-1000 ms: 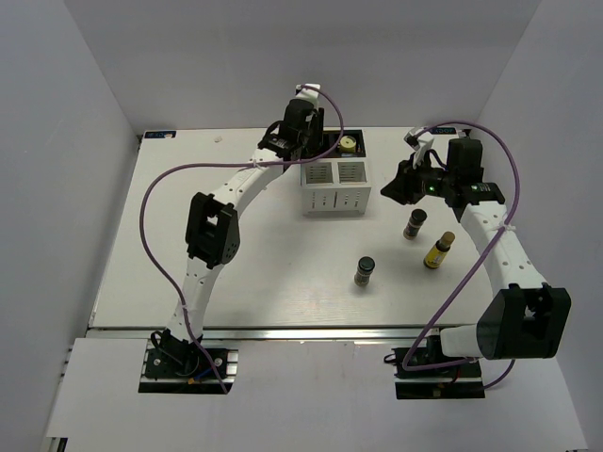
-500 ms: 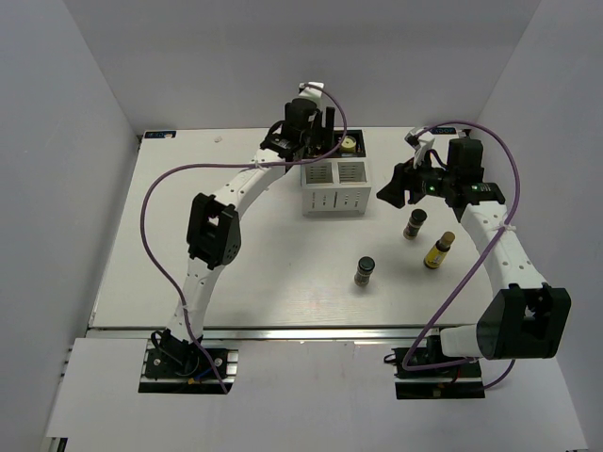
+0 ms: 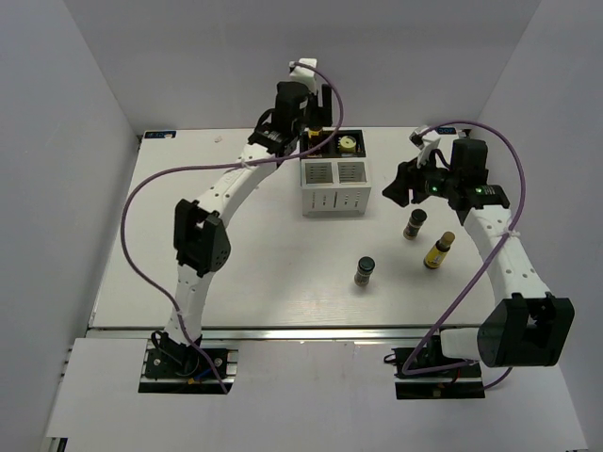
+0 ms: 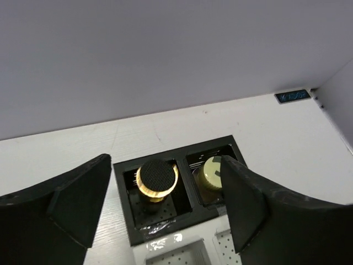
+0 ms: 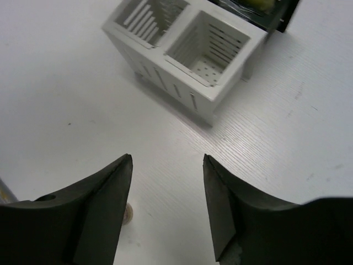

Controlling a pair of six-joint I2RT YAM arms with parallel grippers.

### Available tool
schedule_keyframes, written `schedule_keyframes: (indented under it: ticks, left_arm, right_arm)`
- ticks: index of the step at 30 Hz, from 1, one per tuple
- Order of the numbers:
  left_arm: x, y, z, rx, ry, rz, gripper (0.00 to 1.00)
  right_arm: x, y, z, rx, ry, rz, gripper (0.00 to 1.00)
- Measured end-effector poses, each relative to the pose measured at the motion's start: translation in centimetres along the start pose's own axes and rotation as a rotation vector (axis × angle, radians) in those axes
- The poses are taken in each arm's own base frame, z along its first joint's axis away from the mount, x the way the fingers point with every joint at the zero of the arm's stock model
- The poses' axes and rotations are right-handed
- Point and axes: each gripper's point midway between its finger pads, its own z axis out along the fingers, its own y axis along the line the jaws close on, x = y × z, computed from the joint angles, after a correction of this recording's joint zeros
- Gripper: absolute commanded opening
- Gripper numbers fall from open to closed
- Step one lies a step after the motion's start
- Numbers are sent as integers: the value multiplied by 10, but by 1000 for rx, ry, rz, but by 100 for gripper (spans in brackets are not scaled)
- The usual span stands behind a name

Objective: Organize the condiment bottles

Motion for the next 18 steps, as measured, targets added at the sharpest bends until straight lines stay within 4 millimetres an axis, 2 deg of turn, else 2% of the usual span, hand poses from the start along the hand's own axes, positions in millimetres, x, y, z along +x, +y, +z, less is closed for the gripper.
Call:
schedule_keyframes:
  ticks: [1, 2, 3, 4, 5, 6, 7, 8, 9, 11, 13, 15, 18]
  left_arm:
    - [-9, 2, -10, -6, -10, -3, 83]
    - [-18, 6, -24, -15, -16, -5, 76]
    - [-28, 9, -38, -22, -24, -11, 58]
    - [-39, 12, -55, -25, -42, -21, 47]
    - [-44, 15, -70, -28, -45, -25, 35]
    - [-51, 20, -96, -28, -46, -35, 22]
    - [-59, 23, -118, -25, -59, -46, 20]
    - [-64, 26, -140, -14, -70, -55, 20]
    - [-67, 29, -165, 0, -79, -72, 29]
    - [-67, 32, -208, 38, -91, -101, 53]
    - [-53, 33, -241, 78, -73, -140, 76]
    - [-30, 34, -264, 111, -34, -184, 80]
    - [30, 37, -286, 128, 87, -242, 83]
  right_arm:
    - [1, -4, -2, 28, 5, 2, 50]
    - [3, -10, -4, 62, 15, 5, 47]
    - [5, -16, -5, 98, 26, 9, 44]
    - [8, -24, -8, 141, 40, 16, 43]
    - [12, -31, -10, 174, 53, 22, 44]
    - [16, -37, -13, 208, 70, 30, 47]
    - [21, -43, -17, 237, 90, 36, 56]
    - [27, -49, -20, 261, 112, 42, 61]
    - [34, -55, -23, 280, 136, 45, 69]
    - [50, -64, -27, 306, 197, 57, 73]
    - [69, -71, -28, 312, 271, 68, 77]
    - [89, -73, -27, 299, 349, 76, 78]
    - [113, -75, -24, 271, 444, 84, 79]
